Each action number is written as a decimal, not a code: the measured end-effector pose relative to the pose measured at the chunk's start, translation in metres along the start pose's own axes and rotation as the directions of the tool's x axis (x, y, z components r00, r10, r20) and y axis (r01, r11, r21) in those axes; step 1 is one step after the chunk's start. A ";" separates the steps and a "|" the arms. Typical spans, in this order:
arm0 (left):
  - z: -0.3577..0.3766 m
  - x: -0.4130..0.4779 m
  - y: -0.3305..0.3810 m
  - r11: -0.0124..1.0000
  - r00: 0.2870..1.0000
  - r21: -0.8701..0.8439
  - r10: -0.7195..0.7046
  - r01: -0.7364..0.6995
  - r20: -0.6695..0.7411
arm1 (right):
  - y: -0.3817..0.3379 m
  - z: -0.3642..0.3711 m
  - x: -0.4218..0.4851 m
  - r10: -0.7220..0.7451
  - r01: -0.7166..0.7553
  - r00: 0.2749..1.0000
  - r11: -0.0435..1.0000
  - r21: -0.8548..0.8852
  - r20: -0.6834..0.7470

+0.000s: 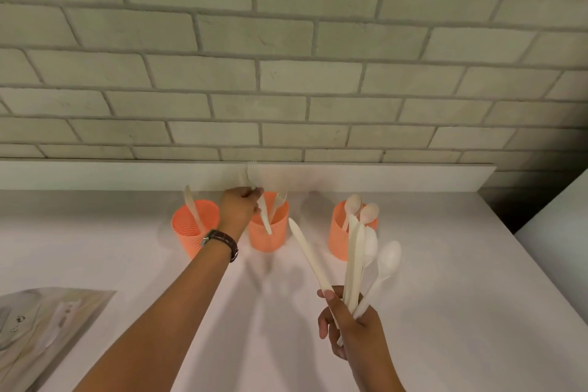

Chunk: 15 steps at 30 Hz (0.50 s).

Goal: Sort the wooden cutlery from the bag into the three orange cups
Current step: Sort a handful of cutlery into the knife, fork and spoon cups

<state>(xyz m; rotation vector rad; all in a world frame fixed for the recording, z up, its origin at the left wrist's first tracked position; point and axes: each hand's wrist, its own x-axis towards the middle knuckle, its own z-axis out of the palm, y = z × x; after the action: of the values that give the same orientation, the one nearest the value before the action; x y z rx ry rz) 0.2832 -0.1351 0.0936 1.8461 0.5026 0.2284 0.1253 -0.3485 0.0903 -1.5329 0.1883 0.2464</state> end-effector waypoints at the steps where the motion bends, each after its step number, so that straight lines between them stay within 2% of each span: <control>1: -0.002 0.002 0.006 1.000 0.999 -0.022 0.018 -0.018 -0.027 | 0.000 0.000 0.000 0.000 0.000 1.000 1.000 -0.004 0.001; 5: -0.003 0.009 0.019 0.996 0.992 -0.030 0.087 -0.090 -0.089 | 0.001 0.003 0.001 -0.003 0.003 1.000 1.000 -0.014 0.004; 8: -0.001 0.005 0.011 0.997 0.999 0.079 0.020 -0.024 0.046 | 0.000 0.004 0.001 0.000 0.000 1.000 1.000 -0.027 0.010; 10: -0.005 -0.003 0.008 0.993 0.997 0.118 -0.021 0.013 0.069 | -0.001 0.004 0.001 0.000 0.001 1.000 0.999 -0.045 0.022; 12: -0.013 -0.018 0.008 0.989 0.999 0.140 0.053 -0.052 -0.002 | -0.002 0.005 0.000 0.001 0.001 1.000 0.998 -0.062 0.030; 14: -0.024 -0.049 0.017 0.968 0.973 0.125 0.225 -0.217 -0.053 | -0.002 0.006 0.000 0.007 -0.004 0.999 0.997 -0.071 0.038; 15: -0.029 -0.067 0.020 0.940 0.944 0.110 0.328 -0.323 -0.029 | -0.002 0.006 -0.001 0.007 -0.004 0.999 0.997 -0.075 0.044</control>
<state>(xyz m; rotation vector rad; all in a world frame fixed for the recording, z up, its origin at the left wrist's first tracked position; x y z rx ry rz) 0.2167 -0.1448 0.1279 2.0248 0.2394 0.4774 0.1246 -0.3429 0.0930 -1.5998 0.1502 0.2943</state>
